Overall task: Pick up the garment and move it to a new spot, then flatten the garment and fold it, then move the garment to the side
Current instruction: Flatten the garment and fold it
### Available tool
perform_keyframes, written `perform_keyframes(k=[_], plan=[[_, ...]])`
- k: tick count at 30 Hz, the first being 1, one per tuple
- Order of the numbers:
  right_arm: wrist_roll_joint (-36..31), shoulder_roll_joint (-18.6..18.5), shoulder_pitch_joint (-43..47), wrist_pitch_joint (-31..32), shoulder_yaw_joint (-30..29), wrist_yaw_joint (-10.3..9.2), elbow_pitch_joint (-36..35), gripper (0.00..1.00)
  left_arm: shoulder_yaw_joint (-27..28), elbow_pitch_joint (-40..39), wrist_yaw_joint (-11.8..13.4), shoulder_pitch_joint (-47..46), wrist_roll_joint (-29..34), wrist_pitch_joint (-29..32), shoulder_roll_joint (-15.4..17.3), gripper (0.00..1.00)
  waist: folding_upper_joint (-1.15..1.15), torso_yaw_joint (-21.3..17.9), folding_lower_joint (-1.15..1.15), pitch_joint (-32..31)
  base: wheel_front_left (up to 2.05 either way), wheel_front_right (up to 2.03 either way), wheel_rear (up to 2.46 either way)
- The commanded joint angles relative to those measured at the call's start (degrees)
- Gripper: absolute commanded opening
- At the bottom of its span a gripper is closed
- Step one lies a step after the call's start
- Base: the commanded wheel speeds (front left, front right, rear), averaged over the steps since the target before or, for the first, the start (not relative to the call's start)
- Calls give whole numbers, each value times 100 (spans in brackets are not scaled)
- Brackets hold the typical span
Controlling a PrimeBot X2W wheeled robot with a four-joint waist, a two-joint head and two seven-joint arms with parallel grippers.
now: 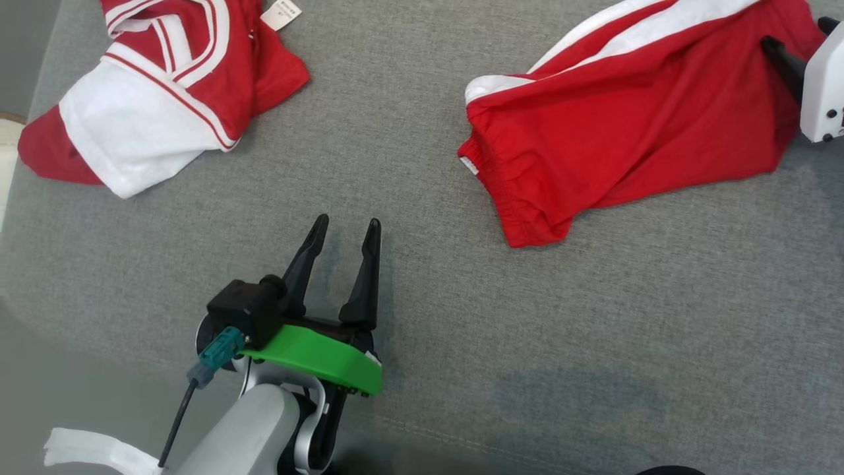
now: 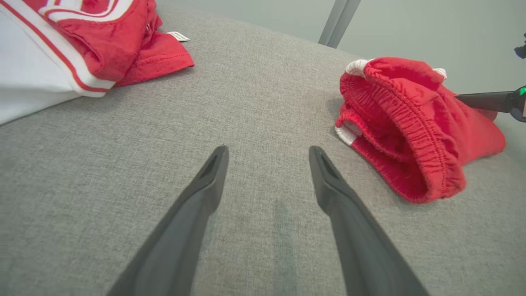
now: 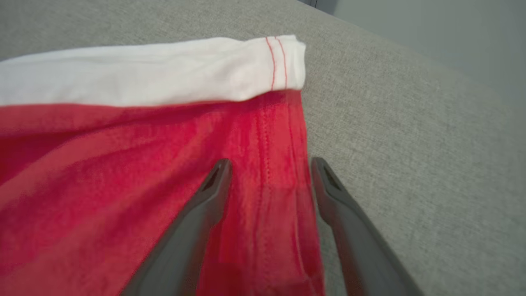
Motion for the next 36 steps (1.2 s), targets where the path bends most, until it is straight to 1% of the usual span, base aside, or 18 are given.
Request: perform_keyframes(k=[1,6,8,9,10,11,16,22,26,29,32,36], plan=[[-82,-38,-24,42,-19,-4,43,100,35,22,-44,-77,-7,-24,-30,100,0,220,0,149,0,0,0],[-187,-25,110,255,-104,-3,184,100,125,156,-208,-47,69,-56,-154,100,0,280,0,97,0,0,0],[-77,30,225,395,-160,-1,206,100,135,202,-314,-41,100,-61,-177,100,0,268,0,48,0,0,0],[-53,51,263,453,-188,0,195,63,156,225,-348,-19,108,-53,-196,100,0,253,0,23,0,0,0],[-18,63,296,486,-215,0,166,21,162,248,-385,0,123,-52,-209,100,0,231,0,-4,0,0,0],[41,81,350,527,-253,0,146,0,178,272,-416,19,129,-53,-226,100,0,203,0,-40,0,0,0],[375,192,568,662,-573,-7,95,0,287,370,-534,145,208,-49,-248,100,0,-53,0,-285,0,0,0],[911,519,933,939,-1005,-5,-93,0,266,512,-635,372,264,-48,-53,100,0,-547,0,-770,0,0,0],[1354,690,1318,1094,-1395,-5,-261,0,286,492,-602,615,296,-43,114,100,0,-872,0,-1129,0,0,0],[1615,715,1668,1240,-1716,-5,-356,0,317,406,-539,826,298,-43,220,100,0,-1057,0,-1342,0,0,0],[1697,635,1974,1272,-2040,-5,-402,0,328,292,-511,996,290,-37,345,100,0,-1169,0,-1486,0,0,0],[1604,568,2343,1313,-2450,-5,-230,0,331,117,-458,1132,269,37,465,100,0,-1244,0,-1526,0,0,0]])
